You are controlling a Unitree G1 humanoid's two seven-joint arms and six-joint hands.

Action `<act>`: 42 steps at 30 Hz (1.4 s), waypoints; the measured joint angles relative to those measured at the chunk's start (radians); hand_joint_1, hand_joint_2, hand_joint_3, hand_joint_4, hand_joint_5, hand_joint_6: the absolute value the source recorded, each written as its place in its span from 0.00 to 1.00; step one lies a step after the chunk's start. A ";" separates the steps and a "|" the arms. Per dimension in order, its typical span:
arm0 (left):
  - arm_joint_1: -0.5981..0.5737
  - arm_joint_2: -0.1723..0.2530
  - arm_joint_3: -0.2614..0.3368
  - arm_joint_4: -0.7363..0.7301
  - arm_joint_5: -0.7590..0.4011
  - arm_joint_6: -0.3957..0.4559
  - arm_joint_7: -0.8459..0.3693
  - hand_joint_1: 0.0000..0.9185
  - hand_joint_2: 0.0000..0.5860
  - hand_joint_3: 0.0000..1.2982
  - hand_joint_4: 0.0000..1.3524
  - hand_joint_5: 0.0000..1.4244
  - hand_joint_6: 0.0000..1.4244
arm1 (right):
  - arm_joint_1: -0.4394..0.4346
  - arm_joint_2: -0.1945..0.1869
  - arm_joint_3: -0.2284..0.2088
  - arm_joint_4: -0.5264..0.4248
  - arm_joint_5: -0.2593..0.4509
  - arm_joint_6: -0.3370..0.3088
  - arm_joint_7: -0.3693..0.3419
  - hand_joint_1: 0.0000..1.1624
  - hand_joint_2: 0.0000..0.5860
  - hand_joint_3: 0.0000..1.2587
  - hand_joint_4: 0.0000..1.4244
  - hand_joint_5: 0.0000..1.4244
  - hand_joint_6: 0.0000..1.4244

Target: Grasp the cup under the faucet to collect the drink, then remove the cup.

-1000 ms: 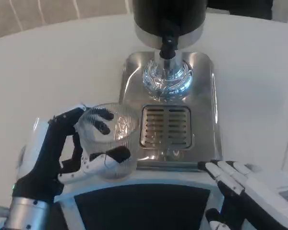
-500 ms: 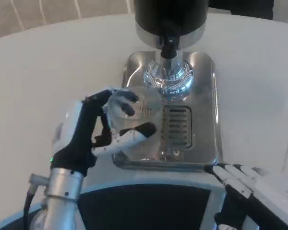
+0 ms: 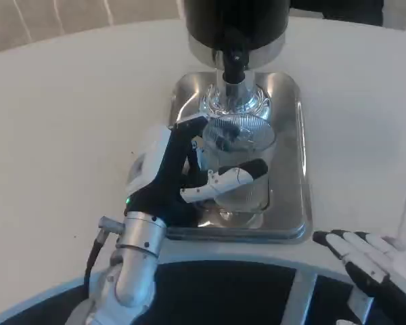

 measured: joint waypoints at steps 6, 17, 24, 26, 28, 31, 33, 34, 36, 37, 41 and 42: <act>-0.055 -0.005 -0.031 0.092 0.028 0.007 0.082 0.69 0.00 0.71 0.80 0.92 0.61 | 0.008 -0.007 -0.026 0.000 0.030 0.001 0.010 0.06 0.97 0.01 0.00 0.00 0.00; -0.085 0.003 -0.086 0.137 0.094 0.024 0.221 0.38 0.10 0.45 0.36 0.49 0.40 | -0.006 -0.026 -0.015 0.000 0.030 0.035 0.025 0.04 0.95 0.01 0.00 0.00 0.00; -0.086 0.031 -0.092 0.140 0.098 0.024 0.237 0.25 0.09 0.28 0.14 0.26 0.30 | -0.018 -0.025 0.025 0.000 0.010 0.055 0.026 0.04 0.94 0.01 0.00 0.00 0.00; -0.086 0.036 -0.092 0.140 0.098 0.025 0.239 0.25 0.09 0.28 0.14 0.26 0.30 | -0.022 -0.025 0.034 0.000 -0.003 0.060 0.026 0.04 0.94 0.01 0.00 0.00 0.00; -0.091 0.038 -0.092 0.140 0.097 0.025 0.244 0.24 0.08 0.27 0.13 0.25 0.29 | -0.029 -0.024 0.051 0.000 -0.016 0.073 0.030 0.04 0.93 0.01 0.00 0.00 0.00; -0.103 0.039 -0.092 0.142 0.096 0.025 0.244 0.23 0.08 0.26 0.12 0.24 0.27 | -0.039 -0.023 0.067 0.000 -0.029 0.080 0.031 0.04 0.93 0.01 0.00 0.00 0.00; -0.108 0.041 -0.092 0.142 0.096 0.025 0.244 0.22 0.07 0.25 0.10 0.23 0.26 | -0.042 -0.021 0.076 0.000 -0.041 0.086 0.033 0.04 0.93 0.01 0.00 0.00 0.00; -0.110 0.042 -0.092 0.143 0.096 0.025 0.244 0.21 0.07 0.24 0.10 0.22 0.26 | -0.042 -0.019 0.080 0.000 -0.046 0.088 0.035 0.04 0.93 0.01 0.00 0.00 0.00; -0.111 0.046 -0.095 0.144 0.094 0.024 0.241 0.18 0.06 0.22 0.08 0.21 0.24 | -0.042 -0.012 0.090 0.000 -0.053 0.090 0.038 0.04 0.93 0.01 0.00 0.00 0.00; -0.111 0.048 -0.096 0.145 0.093 0.024 0.239 0.16 0.05 0.20 0.07 0.20 0.24 | -0.042 -0.009 0.093 0.000 -0.055 0.090 0.038 0.04 0.93 0.01 0.00 0.00 0.00; -0.111 0.056 -0.099 0.145 0.072 0.006 0.220 0.12 0.08 0.15 0.04 0.17 0.23 | -0.042 -0.003 0.098 0.000 -0.066 0.090 0.038 0.04 0.93 0.01 0.00 0.00 0.00; -0.111 0.060 -0.097 0.144 0.064 -0.002 0.202 0.12 0.08 0.14 0.03 0.17 0.23 | -0.042 -0.002 0.100 0.000 -0.070 0.091 0.038 0.04 0.92 0.01 0.00 0.00 0.00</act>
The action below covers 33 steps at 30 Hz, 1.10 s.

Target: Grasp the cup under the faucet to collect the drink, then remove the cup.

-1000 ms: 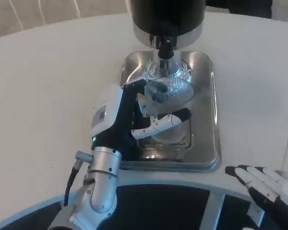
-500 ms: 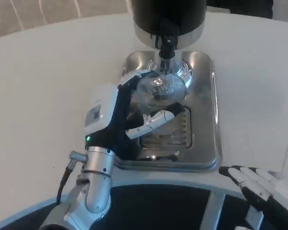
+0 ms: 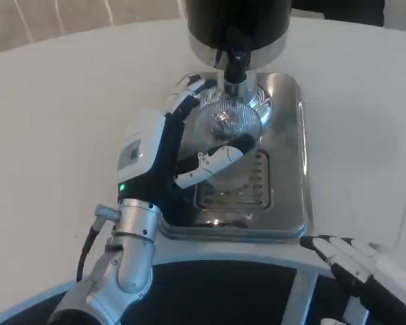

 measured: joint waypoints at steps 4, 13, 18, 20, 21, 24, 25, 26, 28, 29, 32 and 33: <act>0.002 0.015 0.014 -0.028 -0.036 -0.016 -0.064 0.11 0.08 0.13 0.02 0.16 0.22 | -0.003 0.006 0.014 0.000 -0.016 0.010 0.000 0.04 0.92 0.01 0.00 0.00 0.00; 0.075 0.059 0.059 -0.115 -0.095 -0.029 -0.133 0.10 0.08 0.12 0.03 0.16 0.23 | -0.018 0.022 0.075 0.000 -0.062 0.049 0.000 0.04 0.90 0.01 0.00 0.00 0.00; 0.120 0.094 0.103 -0.177 -0.132 -0.029 -0.160 0.08 0.09 0.12 0.04 0.17 0.23 | -0.036 0.035 0.105 0.000 -0.075 0.068 -0.002 0.04 0.90 0.01 0.00 0.00 0.00; 0.129 0.106 0.117 -0.199 -0.147 -0.028 -0.167 0.07 0.11 0.13 0.06 0.18 0.23 | -0.044 0.040 0.108 0.000 -0.081 0.090 -0.004 0.04 0.90 0.01 0.00 0.00 0.00; 0.139 0.125 0.132 -0.221 -0.147 -0.028 -0.173 0.07 0.11 0.13 0.06 0.18 0.23 | -0.057 0.047 0.107 0.000 -0.081 0.125 -0.005 0.04 0.90 0.01 0.00 0.00 0.00; 0.170 0.181 0.158 -0.270 -0.147 -0.026 -0.185 0.08 0.14 0.14 0.08 0.17 0.22 | -0.100 0.055 0.102 0.000 -0.081 0.242 -0.012 0.04 0.90 0.01 0.00 0.00 0.00; 0.184 0.195 0.162 -0.284 -0.146 -0.024 -0.190 0.08 0.14 0.14 0.09 0.17 0.22 | -0.117 0.055 0.103 0.000 -0.080 0.283 -0.013 0.03 0.92 0.01 0.00 0.00 0.00; 0.196 0.205 0.164 -0.295 -0.145 -0.023 -0.195 0.09 0.15 0.14 0.09 0.17 0.22 | -0.129 0.054 0.104 0.000 -0.080 0.313 -0.014 0.03 0.92 0.00 0.00 0.00 0.00; 0.238 0.244 0.167 -0.343 -0.133 -0.018 -0.216 0.10 0.16 0.15 0.10 0.16 0.22 | -0.175 0.048 0.105 0.001 -0.072 0.427 -0.017 0.03 0.93 0.00 0.00 0.00 0.00; 0.255 0.259 0.168 -0.364 -0.122 -0.017 -0.223 0.10 0.16 0.15 0.09 0.15 0.21 | -0.196 0.047 0.102 0.003 -0.063 0.469 -0.018 0.03 0.96 0.00 0.00 0.00 0.00; 0.352 0.332 0.171 -0.463 -0.097 -0.024 -0.270 0.10 0.16 0.15 0.08 0.14 0.21 | -0.312 0.032 0.088 0.020 -0.021 0.660 -0.039 0.02 0.99 0.00 0.00 0.00 0.00; 0.377 0.343 0.173 -0.484 -0.095 -0.022 -0.280 0.10 0.16 0.15 0.08 0.14 0.21 | -0.342 0.021 0.085 0.028 -0.008 0.704 -0.048 0.02 0.99 0.00 0.00 0.00 0.00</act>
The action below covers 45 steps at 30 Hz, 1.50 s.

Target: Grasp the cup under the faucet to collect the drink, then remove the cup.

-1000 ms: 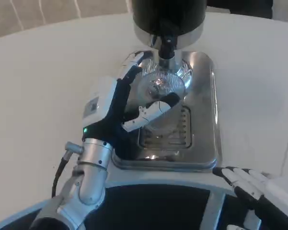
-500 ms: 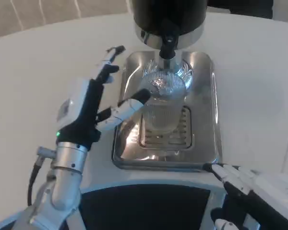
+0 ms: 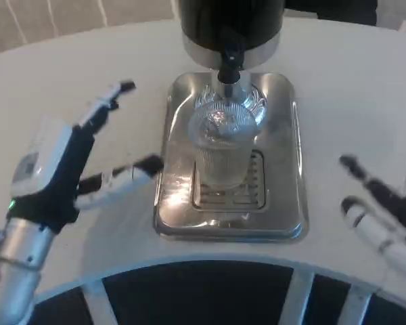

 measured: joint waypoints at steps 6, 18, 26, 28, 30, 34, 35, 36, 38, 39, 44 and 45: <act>0.127 0.031 0.006 -0.108 0.020 0.005 -0.076 0.10 0.17 0.13 0.06 0.12 0.19 | -0.134 -0.088 0.029 0.061 0.107 0.182 -0.077 0.01 0.99 0.00 0.00 0.00 0.00; 0.275 0.066 0.046 -0.246 0.016 0.009 -0.177 0.09 0.15 0.10 0.04 0.10 0.17 | -0.313 -0.148 0.170 0.164 0.309 0.315 -0.294 0.00 0.99 0.00 0.00 0.00 0.01; 0.344 0.066 0.067 -0.300 0.012 0.025 -0.211 0.08 0.16 0.09 0.04 0.10 0.17 | -0.384 -0.189 0.228 0.232 0.434 0.315 -0.390 0.00 1.00 0.00 0.00 0.00 0.01; 0.359 0.066 0.080 -0.314 0.012 0.030 -0.217 0.08 0.16 0.09 0.03 0.10 0.17 | -0.412 -0.203 0.239 0.253 0.462 0.315 -0.411 0.00 1.00 0.00 0.00 0.00 0.01; 0.368 0.066 0.085 -0.323 0.010 0.034 -0.219 0.08 0.16 0.09 0.03 0.09 0.17 | -0.437 -0.213 0.245 0.259 0.481 0.317 -0.428 0.00 0.99 0.00 0.00 0.00 0.01; 0.382 0.066 0.091 -0.343 0.008 0.040 -0.228 0.08 0.15 0.09 0.03 0.09 0.17 | -0.492 -0.230 0.262 0.277 0.534 0.321 -0.458 0.00 0.99 0.00 0.00 0.00 0.01; 0.385 0.066 0.092 -0.346 0.008 0.040 -0.228 0.08 0.15 0.09 0.03 0.09 0.17 | -0.500 -0.235 0.265 0.279 0.543 0.322 -0.462 0.00 0.99 0.00 0.00 0.00 0.01; 0.390 0.066 0.094 -0.350 0.008 0.040 -0.228 0.08 0.15 0.09 0.03 0.09 0.17 | -0.509 -0.242 0.267 0.286 0.554 0.325 -0.466 0.00 0.99 0.00 0.00 0.00 0.01; 0.399 0.066 0.097 -0.355 0.007 0.041 -0.229 0.08 0.15 0.09 0.03 0.09 0.17 | -0.525 -0.255 0.269 0.291 0.571 0.335 -0.476 0.00 0.99 0.00 0.00 0.00 0.01; 0.404 0.066 0.099 -0.359 0.007 0.042 -0.231 0.08 0.15 0.09 0.03 0.09 0.17 | -0.534 -0.261 0.270 0.292 0.581 0.339 -0.482 0.00 0.99 0.00 0.00 0.00 0.01; 0.414 0.066 0.113 -0.373 0.000 0.043 -0.235 0.07 0.15 0.09 0.03 0.09 0.17 | -0.580 -0.276 0.280 0.303 0.628 0.341 -0.513 0.00 0.99 0.00 0.00 0.00 0.01; 0.415 0.066 0.114 -0.373 -0.003 0.043 -0.236 0.07 0.15 0.09 0.03 0.09 0.17 | -0.580 -0.277 0.282 0.304 0.629 0.341 -0.516 0.00 0.99 0.00 0.00 0.00 0.01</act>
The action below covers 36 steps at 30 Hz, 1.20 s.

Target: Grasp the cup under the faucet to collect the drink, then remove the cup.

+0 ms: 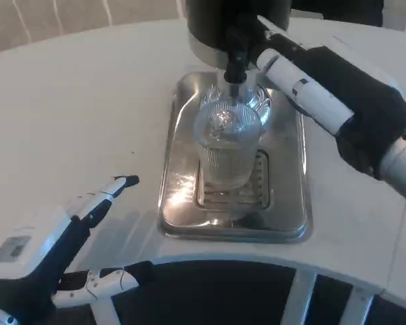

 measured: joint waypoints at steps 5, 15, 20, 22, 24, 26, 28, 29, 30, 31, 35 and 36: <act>0.004 0.000 0.006 0.000 -0.006 0.004 -0.001 0.06 0.15 0.09 0.03 0.09 0.17 | -0.021 -0.010 0.022 0.034 0.034 -0.002 -0.031 0.00 0.99 0.00 0.00 0.00 0.01; 0.004 -0.001 0.007 0.000 -0.007 0.007 -0.003 0.06 0.15 0.09 0.03 0.09 0.17 | -0.046 -0.036 0.072 0.071 0.061 -0.014 -0.056 0.00 0.98 0.00 0.00 0.00 0.01; -0.004 -0.003 0.006 0.000 -0.007 0.009 -0.008 0.06 0.15 0.09 0.03 0.09 0.17 | -0.071 -0.079 0.106 0.071 0.060 -0.014 -0.058 0.00 0.98 0.00 0.00 0.00 0.01; -0.007 -0.004 0.006 0.000 -0.007 0.013 -0.009 0.06 0.15 0.09 0.03 0.09 0.17 | -0.078 -0.095 0.116 0.071 0.059 -0.015 -0.057 0.00 0.96 0.00 0.00 0.00 0.01; -0.007 -0.004 0.006 0.001 -0.007 0.014 -0.010 0.06 0.15 0.09 0.03 0.09 0.17 | -0.088 -0.110 0.137 0.072 0.050 -0.020 -0.057 0.00 0.95 0.00 0.00 0.00 0.01; -0.008 -0.004 0.006 0.003 -0.007 0.014 -0.010 0.06 0.15 0.10 0.03 0.09 0.17 | -0.106 -0.136 0.168 0.079 0.027 -0.037 -0.056 0.00 0.95 0.00 0.00 0.00 0.01; -0.009 -0.004 0.006 0.005 -0.008 0.015 -0.010 0.06 0.15 0.10 0.03 0.09 0.17 | -0.121 -0.150 0.187 0.082 0.012 -0.060 -0.054 0.00 0.95 0.00 0.00 0.00 0.01; -0.009 -0.004 0.006 0.007 -0.008 0.015 -0.011 0.06 0.15 0.10 0.03 0.09 0.17 | -0.130 -0.163 0.208 0.082 -0.006 -0.080 -0.052 0.00 0.94 0.00 0.00 0.00 0.01; -0.009 -0.004 0.006 0.008 -0.008 0.015 -0.011 0.06 0.15 0.10 0.03 0.09 0.17 | -0.136 -0.175 0.222 0.083 -0.017 -0.089 -0.048 0.00 0.94 0.00 0.00 0.00 0.00; -0.009 -0.004 0.006 0.010 -0.010 0.015 -0.012 0.06 0.15 0.10 0.03 0.09 0.17 | -0.137 -0.182 0.231 0.084 -0.029 -0.097 -0.047 0.00 0.94 0.00 0.00 0.00 0.00; -0.012 -0.004 0.007 0.021 -0.013 0.015 -0.018 0.06 0.15 0.10 0.03 0.09 0.17 | -0.139 -0.213 0.280 0.084 -0.086 -0.137 -0.039 0.00 0.93 0.00 0.00 0.00 0.00; -0.013 -0.004 0.007 0.023 -0.014 0.015 -0.018 0.06 0.15 0.10 0.03 0.09 0.17 | -0.139 -0.217 0.291 0.084 -0.100 -0.145 -0.037 0.00 0.93 0.00 0.00 0.00 0.00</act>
